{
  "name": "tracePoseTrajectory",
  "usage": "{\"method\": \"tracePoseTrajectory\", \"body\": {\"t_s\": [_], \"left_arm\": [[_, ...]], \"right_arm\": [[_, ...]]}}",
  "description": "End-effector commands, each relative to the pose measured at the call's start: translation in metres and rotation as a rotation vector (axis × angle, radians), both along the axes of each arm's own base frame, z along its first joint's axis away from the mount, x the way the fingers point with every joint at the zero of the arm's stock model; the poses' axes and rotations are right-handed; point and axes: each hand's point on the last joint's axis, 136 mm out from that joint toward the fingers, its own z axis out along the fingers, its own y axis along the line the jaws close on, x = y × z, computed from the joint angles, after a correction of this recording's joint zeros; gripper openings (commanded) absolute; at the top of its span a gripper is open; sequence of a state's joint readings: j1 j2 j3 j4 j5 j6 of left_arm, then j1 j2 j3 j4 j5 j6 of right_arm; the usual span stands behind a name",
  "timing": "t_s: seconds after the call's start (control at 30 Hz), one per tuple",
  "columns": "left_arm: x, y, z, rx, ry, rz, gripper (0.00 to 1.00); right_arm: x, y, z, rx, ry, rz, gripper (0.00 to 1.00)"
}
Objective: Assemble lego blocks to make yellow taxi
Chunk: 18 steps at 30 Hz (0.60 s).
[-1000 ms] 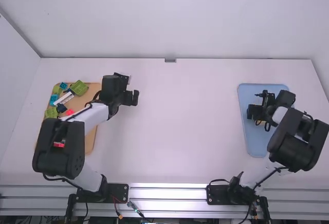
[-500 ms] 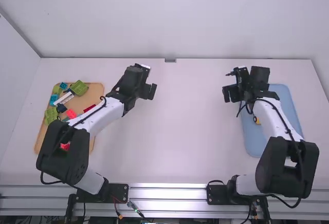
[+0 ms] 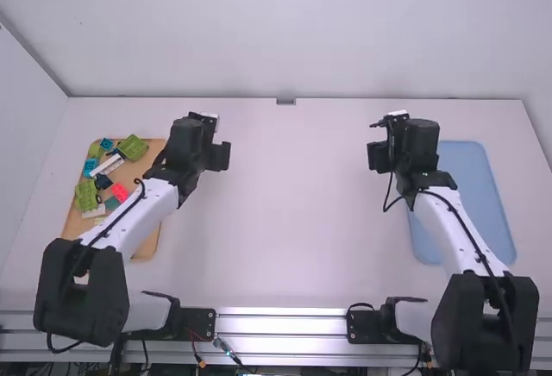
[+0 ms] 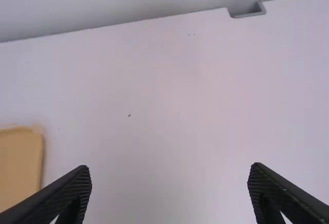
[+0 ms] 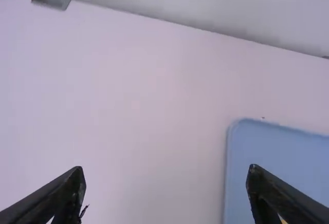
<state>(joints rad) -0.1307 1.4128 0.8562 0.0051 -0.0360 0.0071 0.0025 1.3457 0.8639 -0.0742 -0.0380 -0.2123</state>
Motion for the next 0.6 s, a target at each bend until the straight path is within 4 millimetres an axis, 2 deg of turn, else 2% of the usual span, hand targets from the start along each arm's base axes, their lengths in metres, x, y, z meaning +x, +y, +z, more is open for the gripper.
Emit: {"method": "tracePoseTrajectory", "body": {"t_s": [0.0,0.17,0.57], "left_arm": [[-0.012,0.014,0.006,-0.029,-0.016,0.021,0.76],[-0.032,0.048,0.000,-0.029,-0.017,0.106,0.68],[-0.093,0.048,-0.028,-0.029,-0.017,0.106,0.42]], "right_arm": [[-0.008,-0.008,0.009,0.042,-0.046,-0.081,0.76],[-0.024,-0.008,0.011,0.116,-0.085,-0.130,0.67],[-0.084,-0.008,-0.023,0.152,-0.083,-0.156,0.41]]}}
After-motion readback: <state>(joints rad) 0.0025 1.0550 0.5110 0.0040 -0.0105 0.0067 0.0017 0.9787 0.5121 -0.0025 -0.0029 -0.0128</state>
